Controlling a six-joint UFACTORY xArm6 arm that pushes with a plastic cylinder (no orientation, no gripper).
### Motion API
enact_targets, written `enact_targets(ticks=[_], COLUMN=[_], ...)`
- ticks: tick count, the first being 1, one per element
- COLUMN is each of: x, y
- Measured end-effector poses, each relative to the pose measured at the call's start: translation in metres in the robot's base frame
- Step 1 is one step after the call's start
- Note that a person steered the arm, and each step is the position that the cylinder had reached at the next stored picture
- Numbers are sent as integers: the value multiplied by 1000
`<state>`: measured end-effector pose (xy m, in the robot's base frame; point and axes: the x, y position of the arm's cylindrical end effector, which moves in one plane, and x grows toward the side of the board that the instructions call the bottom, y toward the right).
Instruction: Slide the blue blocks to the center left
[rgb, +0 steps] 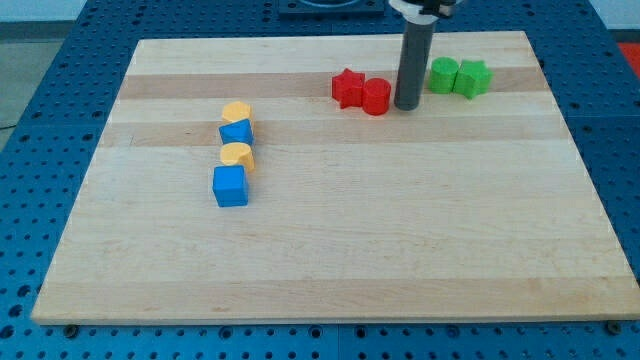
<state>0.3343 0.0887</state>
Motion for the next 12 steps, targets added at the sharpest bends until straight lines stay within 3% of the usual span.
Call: enact_targets(ticks=[2, 3, 4, 5, 7, 11, 12], x=[-28, -27, 7, 58, 68, 68, 105], y=[-65, -54, -11, -15, -143, -289, -292])
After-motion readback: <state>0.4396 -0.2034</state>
